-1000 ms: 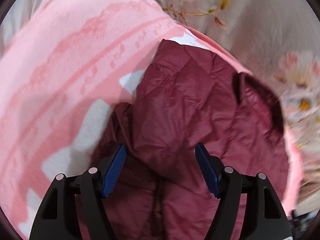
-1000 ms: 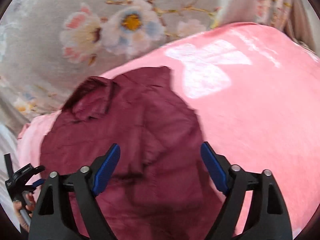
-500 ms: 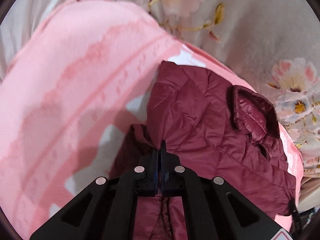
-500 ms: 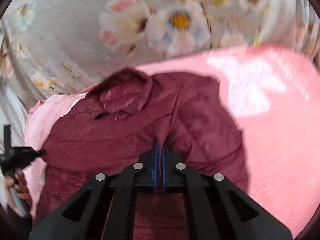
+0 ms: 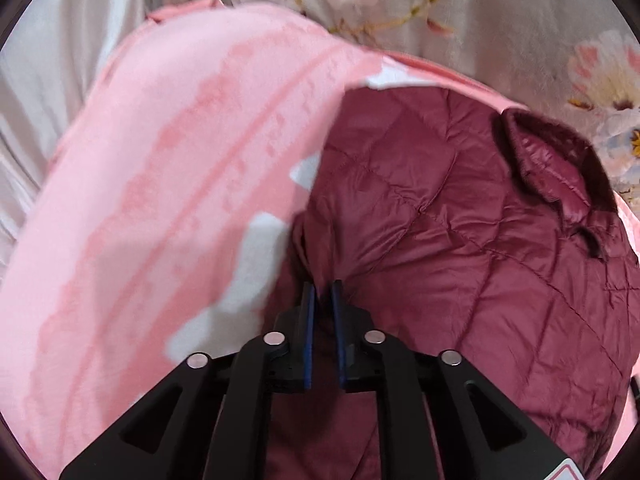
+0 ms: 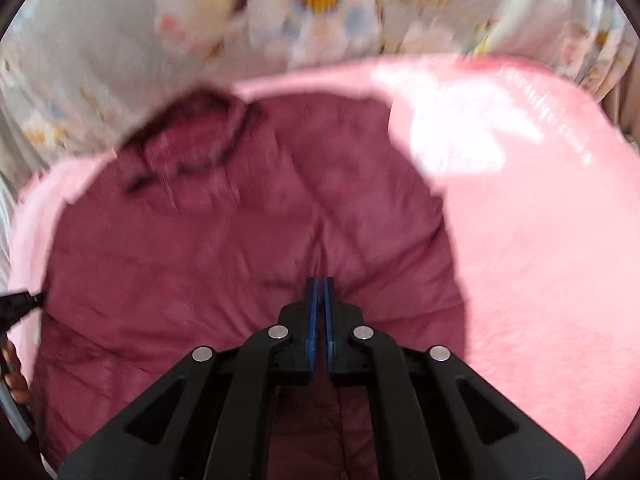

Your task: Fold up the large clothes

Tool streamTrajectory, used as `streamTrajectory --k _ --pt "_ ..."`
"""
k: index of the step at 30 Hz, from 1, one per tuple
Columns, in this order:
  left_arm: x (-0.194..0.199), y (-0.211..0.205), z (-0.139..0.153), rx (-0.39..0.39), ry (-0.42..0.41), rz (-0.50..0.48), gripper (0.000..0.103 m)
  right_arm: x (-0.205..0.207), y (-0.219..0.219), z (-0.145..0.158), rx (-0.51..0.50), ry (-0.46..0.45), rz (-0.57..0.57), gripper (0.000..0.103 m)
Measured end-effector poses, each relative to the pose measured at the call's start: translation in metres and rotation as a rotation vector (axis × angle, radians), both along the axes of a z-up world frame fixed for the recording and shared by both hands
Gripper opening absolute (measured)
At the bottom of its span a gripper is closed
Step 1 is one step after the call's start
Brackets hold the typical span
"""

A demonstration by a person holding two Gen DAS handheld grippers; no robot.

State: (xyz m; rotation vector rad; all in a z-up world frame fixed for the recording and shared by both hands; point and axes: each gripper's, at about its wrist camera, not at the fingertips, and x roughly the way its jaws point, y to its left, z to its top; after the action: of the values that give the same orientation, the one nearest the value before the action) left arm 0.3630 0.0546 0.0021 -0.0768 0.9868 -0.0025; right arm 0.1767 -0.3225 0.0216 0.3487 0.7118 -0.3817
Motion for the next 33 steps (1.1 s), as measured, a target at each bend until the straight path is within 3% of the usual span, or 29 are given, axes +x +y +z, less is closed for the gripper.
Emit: streamTrajectory --k 2,4,5,10,14,16,21,33 --pt "-0.011 0.001 0.02 -0.017 -0.047 -0.005 0.025 0.003 0.01 0.021 -0.031 -0.036 0.039 0.01" --pt "-0.017 -0.012 0.039 -0.044 -0.089 -0.046 0.031 0.012 0.021 0.031 -0.026 -0.056 0.083 0.032" --pt "-0.016 -0.021 0.045 -0.049 -0.096 -0.072 0.035 0.021 0.028 0.033 -0.007 -0.062 0.114 0.034" --pt "-0.012 -0.091 0.046 -0.033 -0.116 -0.209 0.046 0.058 0.058 0.015 0.012 -0.016 0.209 0.034" --pt "-0.007 -0.137 0.01 0.023 -0.063 -0.272 0.046 0.074 0.064 -0.018 -0.053 0.073 0.204 0.034" --pt "-0.004 -0.144 -0.012 0.036 -0.045 -0.265 0.047 0.075 0.059 -0.031 -0.061 0.101 0.189 0.032" --pt "-0.007 -0.149 -0.036 0.079 -0.113 -0.265 0.052 0.072 0.047 -0.05 -0.025 0.091 0.172 0.032" --pt "-0.017 -0.154 -0.042 0.129 -0.161 -0.248 0.055 0.073 0.054 -0.052 -0.068 0.091 0.162 0.033"
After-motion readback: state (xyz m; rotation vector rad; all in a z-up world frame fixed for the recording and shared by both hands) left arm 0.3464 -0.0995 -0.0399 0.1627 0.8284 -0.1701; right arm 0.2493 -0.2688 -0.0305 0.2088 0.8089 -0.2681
